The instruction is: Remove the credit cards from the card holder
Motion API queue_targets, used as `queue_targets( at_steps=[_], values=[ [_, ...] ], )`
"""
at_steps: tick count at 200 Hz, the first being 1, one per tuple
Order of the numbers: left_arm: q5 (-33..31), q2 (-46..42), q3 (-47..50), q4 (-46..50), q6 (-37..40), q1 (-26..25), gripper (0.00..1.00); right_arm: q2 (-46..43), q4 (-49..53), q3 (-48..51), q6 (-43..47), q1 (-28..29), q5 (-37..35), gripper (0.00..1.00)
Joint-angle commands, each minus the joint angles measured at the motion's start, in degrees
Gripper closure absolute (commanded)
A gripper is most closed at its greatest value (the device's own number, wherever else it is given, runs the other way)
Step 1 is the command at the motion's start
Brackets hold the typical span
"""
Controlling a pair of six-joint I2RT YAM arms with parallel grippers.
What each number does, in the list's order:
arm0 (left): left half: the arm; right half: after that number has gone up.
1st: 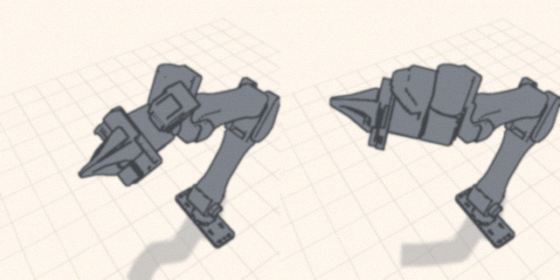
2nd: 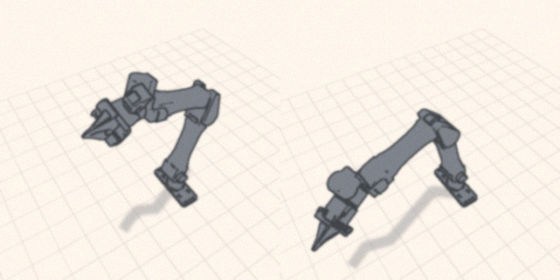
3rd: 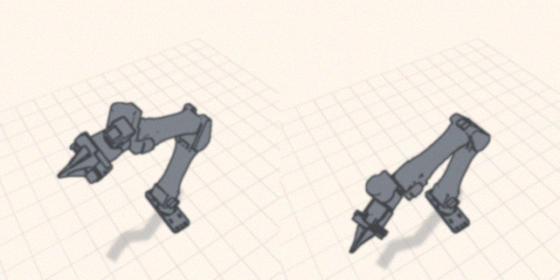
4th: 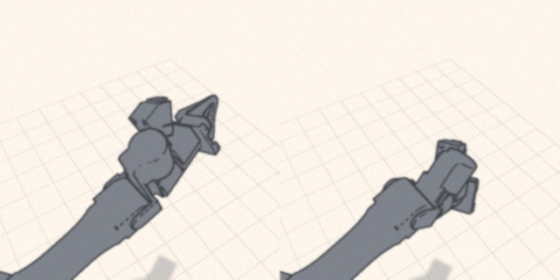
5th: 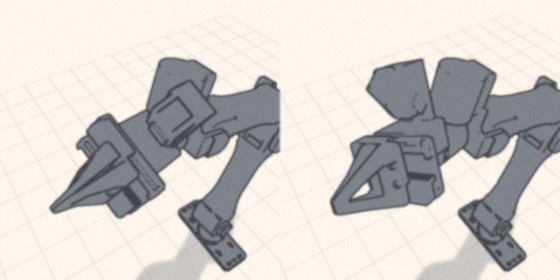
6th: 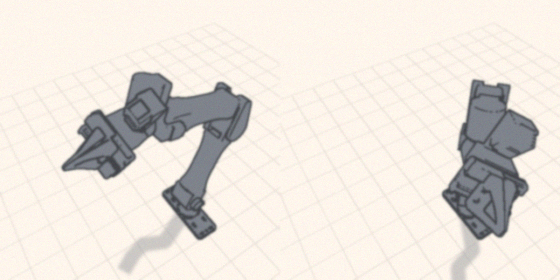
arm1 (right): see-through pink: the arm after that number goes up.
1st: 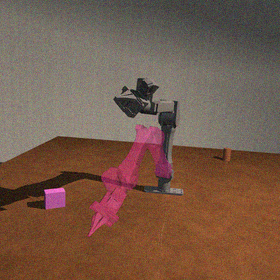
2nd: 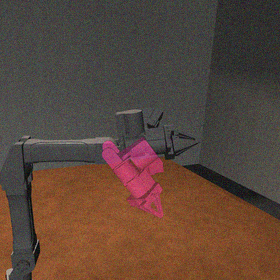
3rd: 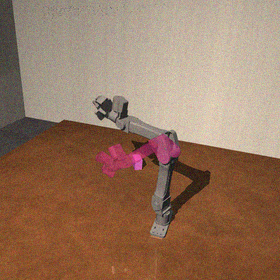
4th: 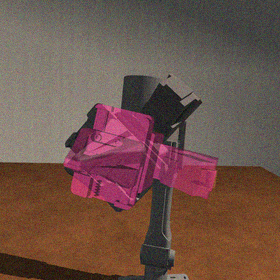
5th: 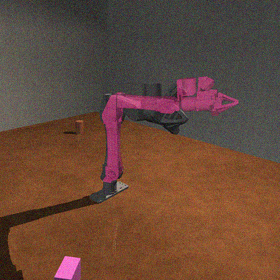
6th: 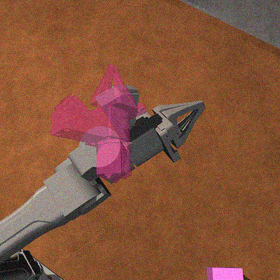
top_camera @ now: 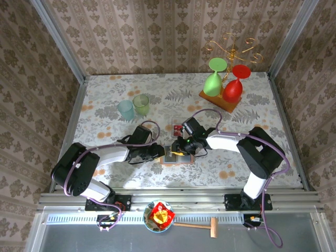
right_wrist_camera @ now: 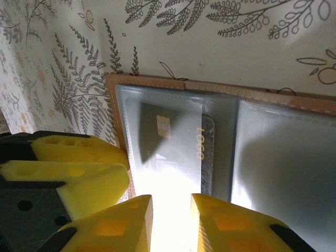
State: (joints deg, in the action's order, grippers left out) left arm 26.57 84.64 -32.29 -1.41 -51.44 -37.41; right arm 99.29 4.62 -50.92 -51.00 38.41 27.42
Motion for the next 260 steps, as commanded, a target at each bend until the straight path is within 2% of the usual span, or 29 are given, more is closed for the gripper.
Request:
queue_targets(
  at_steps=[1,130,260],
  values=[
    [0.41,0.52,0.75,-0.38,-0.14,0.32,0.74,1.1,-0.32,-0.79,-0.29,0.48,-0.42,0.74],
    [0.68,1.0,1.08,-0.73,-0.66,0.35,0.74,2.19,0.37,-0.32,0.25,0.65,-1.38,0.72],
    [1.38,1.76,0.3,-0.7,-0.59,0.32,0.74,-0.18,8.02,-1.88,3.98,0.69,-6.28,0.72]
  ],
)
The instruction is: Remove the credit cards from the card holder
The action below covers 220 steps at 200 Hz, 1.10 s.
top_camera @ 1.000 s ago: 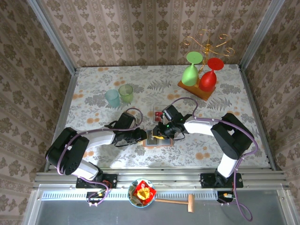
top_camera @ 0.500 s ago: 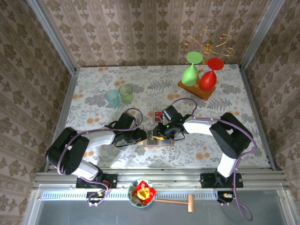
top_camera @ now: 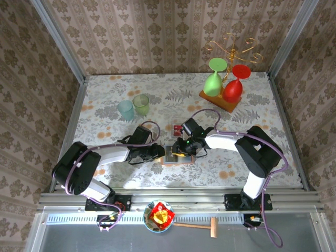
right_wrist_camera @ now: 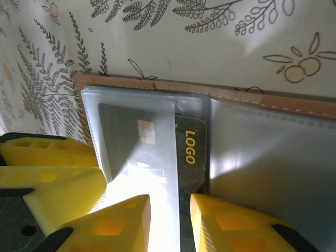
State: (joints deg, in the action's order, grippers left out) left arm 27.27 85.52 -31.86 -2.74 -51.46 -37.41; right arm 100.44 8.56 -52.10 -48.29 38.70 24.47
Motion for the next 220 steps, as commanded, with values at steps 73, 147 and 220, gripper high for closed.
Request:
queue_targets(
  at_steps=[73,147,220],
  values=[
    [0.46,-1.54,-3.12,4.75,0.88,0.32,0.74,-3.72,5.05,-1.54,1.49,0.37,-3.97,0.72],
    [1.0,-1.24,-7.39,6.4,1.62,-1.53,0.78,-5.44,4.45,-0.54,1.19,0.4,-3.98,0.72],
    [0.4,2.87,-7.62,5.51,1.69,-3.1,0.82,-4.76,2.46,0.74,0.83,0.39,-2.42,0.74]
  ],
)
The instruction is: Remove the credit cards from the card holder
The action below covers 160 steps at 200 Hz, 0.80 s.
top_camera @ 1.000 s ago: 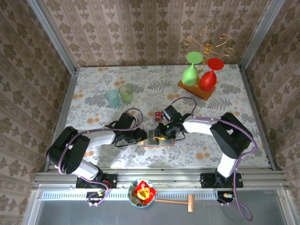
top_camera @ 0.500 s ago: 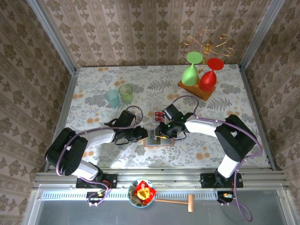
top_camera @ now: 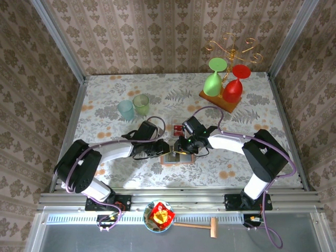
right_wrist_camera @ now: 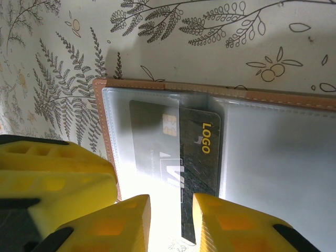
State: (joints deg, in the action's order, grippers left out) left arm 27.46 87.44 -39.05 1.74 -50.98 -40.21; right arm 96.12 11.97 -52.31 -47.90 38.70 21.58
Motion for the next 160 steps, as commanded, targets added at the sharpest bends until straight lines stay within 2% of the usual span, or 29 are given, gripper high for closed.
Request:
queue_targets(
  at_steps=[1,71,160],
  values=[
    [0.13,0.96,-0.42,1.01,1.22,-0.31,0.82,-0.42,-1.05,0.97,0.44,0.36,0.56,0.74],
    [-1.01,1.98,0.11,1.66,1.77,-0.31,0.83,2.98,-3.71,0.96,-0.35,0.58,4.23,0.74],
    [-0.83,1.88,0.55,1.47,1.5,-0.3,0.82,3.75,-1.68,0.96,0.7,0.59,1.08,0.74]
  ],
)
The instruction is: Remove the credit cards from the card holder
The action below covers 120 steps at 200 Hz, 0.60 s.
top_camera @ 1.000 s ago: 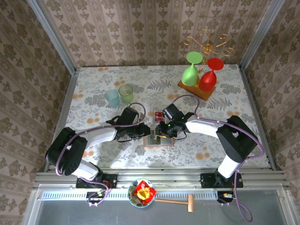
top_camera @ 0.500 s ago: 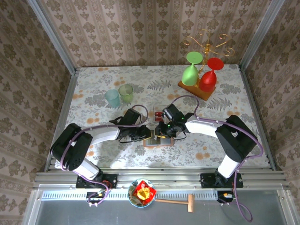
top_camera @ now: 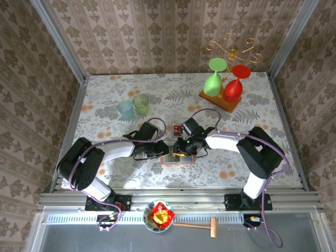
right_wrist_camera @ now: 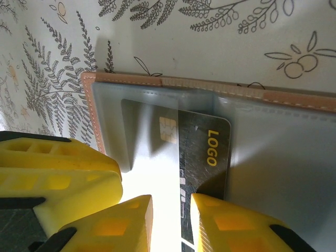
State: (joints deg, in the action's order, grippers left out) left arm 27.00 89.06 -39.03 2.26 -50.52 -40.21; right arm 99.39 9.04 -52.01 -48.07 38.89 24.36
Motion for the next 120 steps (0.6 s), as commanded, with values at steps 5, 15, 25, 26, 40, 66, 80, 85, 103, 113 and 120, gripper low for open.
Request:
queue_targets(
  at_steps=[5,15,25,26,40,66,80,85,103,113,120],
  values=[
    [-0.37,0.33,0.53,1.02,1.08,-0.29,0.82,0.4,1.25,0.62,0.92,0.38,-1.73,0.74],
    [-0.38,0.26,0.53,0.97,1.16,-0.31,0.82,0.06,1.24,0.59,0.95,0.39,-1.99,0.74],
    [-0.37,0.32,0.44,0.9,1.13,-0.24,0.82,-0.23,0.92,0.66,0.97,0.38,-1.99,0.74],
    [-0.37,0.32,0.4,0.9,1.13,-0.23,0.82,-0.24,0.91,0.63,0.97,0.39,-2.01,0.74],
    [-0.29,0.46,0.27,0.95,1.11,-0.28,0.82,-0.5,0.46,0.6,1.01,0.39,-2.03,0.74],
    [-0.12,0.49,0.19,0.97,1.04,-0.26,0.82,-0.69,0.63,0.5,1.08,0.37,-2.21,0.74],
    [-0.02,0.24,0.02,0.91,0.95,-0.26,0.82,-0.74,0.49,0.54,0.97,0.36,-2.02,0.74],
    [0.05,0.19,-0.15,0.91,0.92,-0.31,0.82,-0.86,0.44,0.63,1.01,0.39,-2.02,0.74],
    [0.31,-0.22,-1.02,1.24,0.88,-0.31,0.82,-1.48,0.45,0.69,0.98,0.41,-2.12,0.74],
    [0.41,-0.52,-1.52,1.71,0.97,-0.23,0.82,-2.15,0.14,0.93,0.96,0.39,-2.09,0.74],
    [0.42,-0.76,-1.81,1.93,0.97,-0.31,0.82,-2.71,-0.3,1.15,0.86,0.39,-2.03,0.74]
  ],
)
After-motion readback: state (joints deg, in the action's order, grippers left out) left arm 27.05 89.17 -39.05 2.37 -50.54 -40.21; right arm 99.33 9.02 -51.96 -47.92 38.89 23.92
